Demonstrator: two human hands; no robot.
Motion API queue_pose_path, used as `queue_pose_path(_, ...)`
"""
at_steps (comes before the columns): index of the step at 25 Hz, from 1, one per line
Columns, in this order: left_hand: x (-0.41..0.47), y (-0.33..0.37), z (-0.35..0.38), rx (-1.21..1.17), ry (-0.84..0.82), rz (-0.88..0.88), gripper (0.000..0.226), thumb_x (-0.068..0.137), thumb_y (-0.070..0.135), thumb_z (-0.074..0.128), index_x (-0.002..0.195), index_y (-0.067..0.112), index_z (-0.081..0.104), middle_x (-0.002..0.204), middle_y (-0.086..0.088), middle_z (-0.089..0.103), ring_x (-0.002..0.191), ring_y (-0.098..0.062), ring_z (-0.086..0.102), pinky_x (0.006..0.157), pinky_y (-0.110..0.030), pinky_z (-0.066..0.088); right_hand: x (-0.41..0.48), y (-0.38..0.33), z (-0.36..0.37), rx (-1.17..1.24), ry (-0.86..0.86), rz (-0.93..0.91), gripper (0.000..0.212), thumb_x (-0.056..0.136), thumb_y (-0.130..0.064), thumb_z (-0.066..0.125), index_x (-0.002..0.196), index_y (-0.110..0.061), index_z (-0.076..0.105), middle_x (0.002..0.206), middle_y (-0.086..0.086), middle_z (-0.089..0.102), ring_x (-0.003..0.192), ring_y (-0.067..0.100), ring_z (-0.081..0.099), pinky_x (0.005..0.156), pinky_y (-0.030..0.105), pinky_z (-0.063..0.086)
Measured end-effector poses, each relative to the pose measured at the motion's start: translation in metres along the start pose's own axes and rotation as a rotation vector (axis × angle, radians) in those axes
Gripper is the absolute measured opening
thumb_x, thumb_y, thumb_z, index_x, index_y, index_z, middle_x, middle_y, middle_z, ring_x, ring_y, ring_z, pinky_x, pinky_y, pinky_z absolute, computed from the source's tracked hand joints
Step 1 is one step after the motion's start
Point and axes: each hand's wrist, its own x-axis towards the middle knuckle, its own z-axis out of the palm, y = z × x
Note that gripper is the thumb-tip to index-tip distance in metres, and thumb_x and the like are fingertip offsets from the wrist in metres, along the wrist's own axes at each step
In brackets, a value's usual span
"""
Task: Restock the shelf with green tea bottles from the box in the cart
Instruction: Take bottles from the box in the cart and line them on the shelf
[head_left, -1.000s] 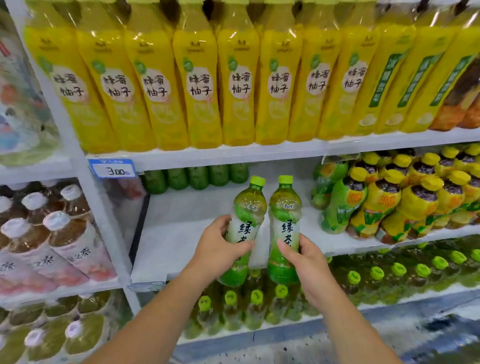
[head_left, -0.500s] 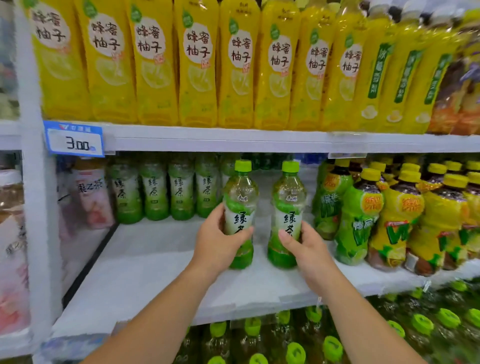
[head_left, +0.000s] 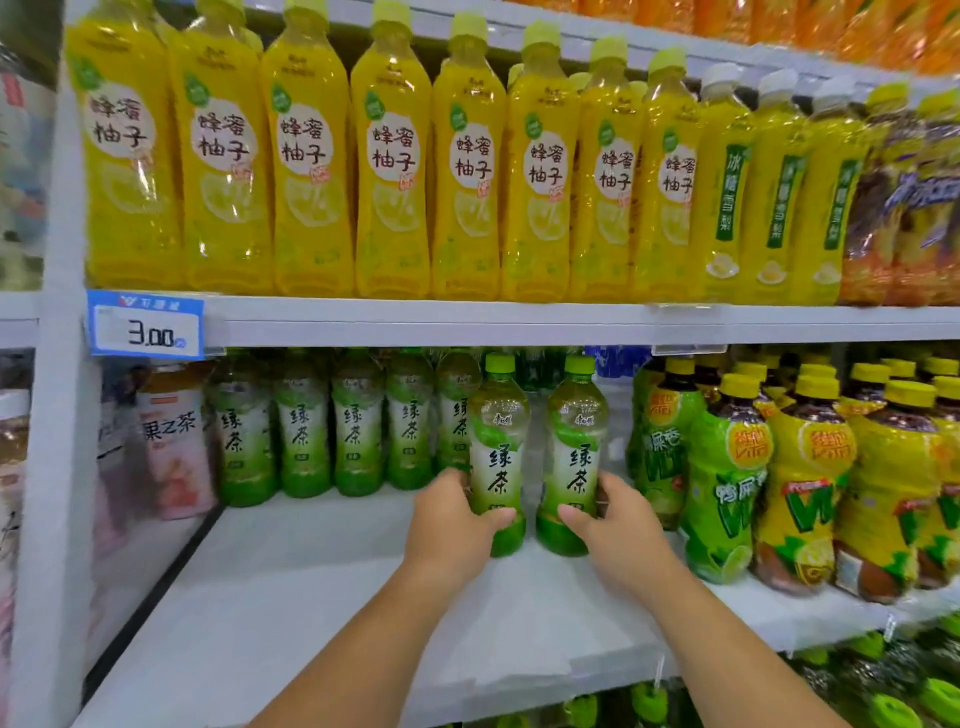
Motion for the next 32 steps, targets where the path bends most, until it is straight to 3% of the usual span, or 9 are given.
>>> queue_pose_path(4, 0.027, -0.004, 0.026, -0.048, 0.072, -0.012, 0.027, 0.076, 0.022, 0.087, 0.090, 0.024, 0.063, 0.083, 0.016, 0.067, 0.083, -0.010, 0.068, 0.063, -0.016, 0.046, 0.035, 0.012, 0.008, 0.036, 0.021, 0.062, 0.031, 0.083, -0.012, 0.077, 0.102, -0.030, 0.060, 0.097, -0.011, 0.071, 0.095, 0.012, 0.068, 0.082, 0.030, 0.053)
queue_pose_path(7, 0.048, -0.002, 0.040, -0.016, 0.104, -0.035, 0.023, 0.076, 0.022, 0.087, 0.088, 0.021, 0.067, 0.082, 0.011, 0.068, 0.086, -0.017, 0.068, 0.075, -0.026, 0.051, 0.063, 0.022, 0.015, 0.015, 0.077, 0.095, 0.031, 0.084, -0.014, 0.076, 0.103, -0.029, 0.057, 0.098, -0.005, 0.070, 0.099, 0.021, 0.066, 0.089, 0.038, 0.053)
queue_pose_path(9, 0.061, 0.004, 0.048, 0.089, 0.109, -0.068, 0.025, 0.080, 0.026, 0.084, 0.097, 0.013, 0.070, 0.093, 0.000, 0.072, 0.092, -0.023, 0.068, 0.082, -0.032, 0.054, 0.085, 0.024, 0.019, -0.012, 0.072, 0.135, 0.030, 0.085, -0.015, 0.076, 0.107, -0.025, 0.058, 0.103, -0.002, 0.069, 0.101, 0.024, 0.065, 0.094, 0.042, 0.053)
queue_pose_path(12, 0.082, 0.009, 0.059, 0.315, 0.108, -0.085, 0.031, 0.086, 0.033, 0.078, 0.101, 0.008, 0.069, 0.099, -0.007, 0.070, 0.093, -0.027, 0.067, 0.077, -0.032, 0.051, 0.111, 0.029, 0.023, -0.087, 0.051, 0.159, 0.029, 0.087, -0.020, 0.073, 0.112, -0.025, 0.060, 0.103, -0.004, 0.065, 0.098, 0.021, 0.061, 0.090, 0.034, 0.050)
queue_pose_path(17, 0.105, 0.003, 0.078, 0.449, 0.161, -0.024, 0.031, 0.090, 0.036, 0.072, 0.100, 0.007, 0.064, 0.090, -0.006, 0.063, 0.082, -0.024, 0.060, 0.067, -0.028, 0.043, 0.135, 0.045, 0.027, -0.057, 0.049, 0.094, 0.024, 0.090, -0.022, 0.070, 0.112, -0.025, 0.061, 0.095, -0.008, 0.063, 0.085, 0.012, 0.056, 0.063, 0.016, 0.038)
queue_pose_path(21, 0.126, -0.004, 0.089, 0.468, 0.179, -0.053, 0.031, 0.092, 0.038, 0.070, 0.090, 0.009, 0.062, 0.067, 0.002, 0.049, 0.069, -0.022, 0.051, 0.061, -0.029, 0.040, 0.153, 0.054, 0.033, 0.047, 0.046, 0.087, 0.027, 0.090, -0.018, 0.069, 0.116, -0.021, 0.063, 0.107, -0.001, 0.069, 0.100, 0.019, 0.062, 0.082, 0.026, 0.045)
queue_pose_path(26, 0.133, -0.006, 0.096, 0.410, 0.247, -0.063, 0.026, 0.092, 0.032, 0.072, 0.103, 0.013, 0.057, 0.063, 0.011, 0.038, 0.056, -0.009, 0.044, 0.053, -0.023, 0.035, 0.161, 0.070, 0.042, 0.101, 0.080, 0.017, 0.021, 0.090, -0.017, 0.069, 0.108, -0.026, 0.065, 0.101, -0.007, 0.071, 0.097, 0.014, 0.065, 0.075, 0.024, 0.046)
queue_pose_path(29, 0.131, -0.010, 0.093, 0.436, 0.237, -0.031, 0.036, 0.088, 0.041, 0.073, 0.084, 0.019, 0.046, 0.064, 0.009, 0.036, 0.074, -0.024, 0.057, 0.060, -0.029, 0.037, 0.162, 0.076, 0.045, 0.129, 0.086, -0.006, 0.022, 0.089, -0.015, 0.070, 0.104, -0.029, 0.065, 0.098, -0.011, 0.071, 0.097, 0.014, 0.066, 0.082, 0.029, 0.051)
queue_pose_path(32, 0.131, -0.009, 0.087, 0.513, 0.229, -0.028, 0.044, 0.087, 0.048, 0.072, 0.072, 0.023, 0.038, 0.063, 0.008, 0.038, 0.068, -0.022, 0.047, 0.059, -0.029, 0.035, 0.163, 0.076, 0.046, 0.156, 0.074, -0.012, 0.025, 0.088, -0.012, 0.069, 0.103, -0.031, 0.065, 0.100, -0.008, 0.073, 0.098, 0.016, 0.067, 0.093, 0.040, 0.054)
